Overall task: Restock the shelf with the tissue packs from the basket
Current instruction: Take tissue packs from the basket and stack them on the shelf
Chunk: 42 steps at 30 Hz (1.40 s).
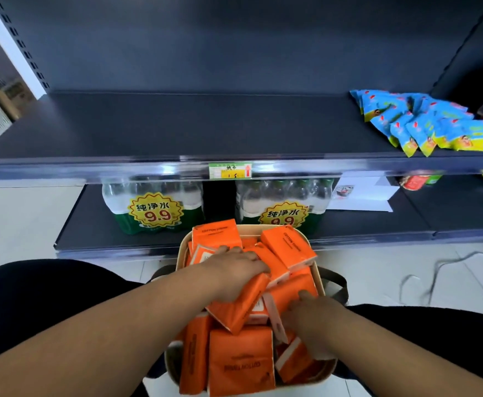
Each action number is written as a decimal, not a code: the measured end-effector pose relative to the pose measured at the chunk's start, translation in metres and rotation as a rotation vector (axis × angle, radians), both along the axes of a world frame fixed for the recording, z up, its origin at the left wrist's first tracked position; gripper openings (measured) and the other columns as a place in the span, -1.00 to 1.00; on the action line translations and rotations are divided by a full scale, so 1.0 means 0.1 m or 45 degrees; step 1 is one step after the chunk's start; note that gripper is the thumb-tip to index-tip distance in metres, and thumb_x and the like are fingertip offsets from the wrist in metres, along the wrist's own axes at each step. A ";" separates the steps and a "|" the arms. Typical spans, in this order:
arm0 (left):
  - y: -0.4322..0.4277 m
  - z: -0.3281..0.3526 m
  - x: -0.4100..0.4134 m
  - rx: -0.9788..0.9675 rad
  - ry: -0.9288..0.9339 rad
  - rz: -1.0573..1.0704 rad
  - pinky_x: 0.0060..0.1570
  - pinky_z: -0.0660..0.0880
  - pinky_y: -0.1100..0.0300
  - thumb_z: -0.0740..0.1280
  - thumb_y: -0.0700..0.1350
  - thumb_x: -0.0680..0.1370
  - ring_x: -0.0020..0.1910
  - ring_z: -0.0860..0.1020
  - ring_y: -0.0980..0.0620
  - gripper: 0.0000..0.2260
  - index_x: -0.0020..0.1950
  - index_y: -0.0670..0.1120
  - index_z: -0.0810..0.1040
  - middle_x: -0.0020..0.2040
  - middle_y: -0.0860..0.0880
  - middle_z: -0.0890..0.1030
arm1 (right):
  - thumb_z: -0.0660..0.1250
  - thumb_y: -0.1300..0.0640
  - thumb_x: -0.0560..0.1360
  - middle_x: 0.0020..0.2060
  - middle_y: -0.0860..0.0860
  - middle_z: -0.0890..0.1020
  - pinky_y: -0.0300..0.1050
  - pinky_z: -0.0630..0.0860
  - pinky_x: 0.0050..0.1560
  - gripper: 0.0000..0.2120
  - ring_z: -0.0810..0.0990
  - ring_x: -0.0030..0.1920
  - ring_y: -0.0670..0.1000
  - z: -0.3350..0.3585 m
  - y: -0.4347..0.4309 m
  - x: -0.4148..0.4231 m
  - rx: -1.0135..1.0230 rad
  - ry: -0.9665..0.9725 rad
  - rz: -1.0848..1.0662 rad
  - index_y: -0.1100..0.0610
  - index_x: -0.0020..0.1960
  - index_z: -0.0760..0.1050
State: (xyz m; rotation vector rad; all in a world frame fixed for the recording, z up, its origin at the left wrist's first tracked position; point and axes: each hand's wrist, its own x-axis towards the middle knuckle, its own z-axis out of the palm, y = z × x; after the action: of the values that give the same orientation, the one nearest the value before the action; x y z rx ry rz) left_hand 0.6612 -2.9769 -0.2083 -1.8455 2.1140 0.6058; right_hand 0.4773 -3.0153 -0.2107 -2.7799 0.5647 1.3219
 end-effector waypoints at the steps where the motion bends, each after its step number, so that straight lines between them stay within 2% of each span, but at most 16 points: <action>1: -0.02 0.00 0.01 0.011 0.005 0.019 0.38 0.17 -0.09 0.27 -0.19 0.54 0.41 0.26 -0.12 -0.46 0.47 0.15 0.25 0.44 0.01 0.30 | 0.34 0.22 0.49 0.25 0.10 0.48 0.14 0.45 0.18 -0.59 0.31 0.32 0.19 -0.01 -0.03 -0.01 -0.042 -0.022 -0.002 0.10 0.33 0.41; 4: -0.05 0.03 0.02 0.012 0.034 0.050 0.29 0.27 -0.07 0.26 -0.25 0.51 0.34 0.30 -0.13 -0.50 0.40 0.09 0.30 0.35 -0.02 0.34 | 0.35 0.19 0.49 0.28 0.11 0.47 0.15 0.39 0.28 -0.58 0.31 0.34 0.21 0.01 -0.14 -0.06 -0.124 -0.040 -0.018 0.12 0.33 0.42; 8: -0.01 0.05 0.06 0.005 0.036 0.049 0.26 0.23 -0.07 0.27 -0.27 0.51 0.29 0.32 -0.10 -0.61 0.25 0.07 0.33 0.31 -0.01 0.44 | 0.39 0.13 0.46 0.28 0.09 0.45 0.20 0.36 0.31 -0.53 0.32 0.33 0.21 0.00 -0.17 -0.11 -0.117 -0.016 0.045 0.07 0.34 0.40; 10: 0.01 0.09 0.06 -0.003 0.000 0.043 0.21 0.22 -0.05 0.25 -0.29 0.50 0.24 0.36 -0.09 -0.66 0.12 0.09 0.30 0.24 -0.01 0.48 | 0.39 0.13 0.47 0.25 0.07 0.48 0.20 0.33 0.32 -0.59 0.35 0.31 0.19 -0.01 -0.18 -0.11 -0.126 0.000 0.074 0.06 0.30 0.45; 13: -0.01 0.16 0.10 0.001 -0.074 0.016 0.19 0.23 -0.02 0.29 -0.30 0.48 0.19 0.40 -0.07 -0.63 0.01 0.11 0.22 0.16 0.01 0.49 | 0.36 0.13 0.44 0.10 0.03 0.57 0.12 0.32 0.26 -0.73 0.45 0.23 0.17 0.03 -0.27 -0.15 -0.090 -0.119 0.023 0.00 0.14 0.54; 15: -0.03 0.23 0.14 0.033 -0.047 0.045 0.19 0.30 -0.01 0.41 -0.20 0.45 0.20 0.39 -0.07 -0.62 0.03 0.11 0.27 0.17 0.02 0.49 | 0.37 0.09 0.42 0.08 -0.01 0.57 0.04 0.34 0.19 -0.71 0.48 0.19 0.12 0.13 -0.36 -0.20 0.021 -0.191 -0.121 -0.03 0.13 0.52; 17: -0.06 0.34 0.19 0.052 0.060 0.106 0.20 0.38 0.05 0.52 -0.07 0.40 0.24 0.40 -0.05 -0.55 0.20 0.09 0.41 0.22 0.03 0.47 | 0.41 0.05 0.41 0.13 -0.02 0.56 -0.05 0.42 0.16 -0.64 0.50 0.18 0.08 0.27 -0.43 -0.26 0.156 -0.255 -0.312 -0.07 0.20 0.50; 19: -0.07 0.47 0.28 0.029 0.162 0.180 0.19 0.39 0.12 0.53 -0.03 0.41 0.24 0.42 -0.03 -0.47 0.33 0.05 0.45 0.23 0.01 0.45 | 0.42 0.06 0.44 0.15 -0.02 0.54 -0.08 0.47 0.15 -0.62 0.50 0.14 0.03 0.40 -0.49 -0.33 0.241 -0.338 -0.448 -0.06 0.24 0.48; 25: -0.08 0.69 0.51 -0.233 0.422 0.493 -0.01 0.42 0.15 0.53 -0.07 0.41 0.04 0.50 0.01 -0.63 0.10 0.00 0.44 0.03 0.04 0.53 | 0.40 0.00 0.51 -0.05 -0.09 0.55 -0.11 0.53 -0.01 -0.85 0.56 -0.02 -0.03 0.60 -0.61 -0.52 0.483 -0.700 -0.725 -0.06 0.03 0.47; 27: -0.09 0.68 0.51 -0.237 0.650 0.620 0.03 0.54 0.01 0.56 -0.12 0.39 0.02 0.58 -0.05 -0.64 0.04 -0.06 0.44 0.00 -0.02 0.59 | 0.38 -0.04 0.52 -0.07 -0.08 0.58 -0.12 0.52 -0.01 -0.88 0.58 -0.06 -0.06 0.70 -0.62 -0.52 0.517 -0.864 -0.804 -0.08 -0.05 0.45; 29: -0.10 0.67 0.49 -0.228 0.930 0.773 0.08 0.57 -0.14 0.56 -0.17 0.39 0.03 0.63 -0.13 -0.63 0.08 -0.11 0.46 0.03 -0.12 0.64 | 0.35 -0.04 0.53 -0.10 -0.07 0.58 -0.13 0.49 -0.03 -0.90 0.56 -0.11 -0.06 0.77 -0.64 -0.50 0.543 -1.000 -0.891 -0.04 -0.04 0.46; 31: -0.11 0.66 0.45 -0.241 1.128 0.942 0.05 0.59 -0.16 0.53 -0.21 0.41 0.02 0.65 -0.16 -0.61 0.15 -0.14 0.45 0.05 -0.16 0.65 | 0.34 -0.01 0.55 -0.11 -0.01 0.59 -0.03 0.52 -0.01 -0.86 0.57 -0.09 0.01 0.80 -0.66 -0.47 0.599 -1.098 -1.009 0.04 0.01 0.49; 33: -0.13 0.64 0.41 -0.297 1.227 1.078 0.04 0.60 -0.16 0.53 -0.19 0.42 0.02 0.65 -0.15 -0.60 0.18 -0.10 0.45 0.08 -0.14 0.65 | 0.31 0.02 0.57 -0.09 0.08 0.60 0.03 0.58 -0.03 -0.82 0.60 -0.06 0.07 0.81 -0.67 -0.45 0.678 -1.172 -1.156 0.13 0.05 0.48; 36: -0.13 0.57 0.35 -0.422 1.246 1.201 0.07 0.59 -0.15 0.53 -0.17 0.42 0.03 0.64 -0.12 -0.59 0.18 -0.08 0.45 0.09 -0.11 0.63 | 0.25 0.07 0.61 -0.09 0.13 0.61 -0.03 0.64 -0.15 -0.79 0.63 -0.10 0.05 0.76 -0.64 -0.36 0.787 -1.303 -1.353 0.22 0.11 0.43; 39: -0.11 0.51 0.33 -0.491 1.209 1.295 0.08 0.58 -0.14 0.52 -0.16 0.43 0.05 0.61 -0.12 -0.61 0.16 -0.08 0.42 0.09 -0.10 0.60 | 0.26 0.12 0.61 -0.04 0.15 0.59 0.10 0.65 -0.04 -0.83 0.65 -0.06 0.09 0.56 -0.61 -0.26 0.823 -1.292 -1.454 0.21 0.11 0.39; 42: -0.10 0.45 0.34 -0.497 1.181 1.336 0.08 0.57 -0.08 0.50 -0.18 0.45 0.06 0.58 -0.10 -0.61 0.18 -0.09 0.41 0.09 -0.08 0.58 | 0.26 0.02 0.60 0.05 0.08 0.58 0.12 0.58 0.09 -0.78 0.61 0.05 0.08 0.25 -0.59 -0.16 0.545 -1.002 -1.206 0.11 0.16 0.37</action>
State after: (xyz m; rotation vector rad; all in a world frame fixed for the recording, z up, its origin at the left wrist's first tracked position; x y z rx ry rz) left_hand 0.6956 -2.9866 -0.1629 -3.3715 1.4801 1.5986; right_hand 0.4609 -3.0747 -0.1856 -1.9426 1.1173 0.1094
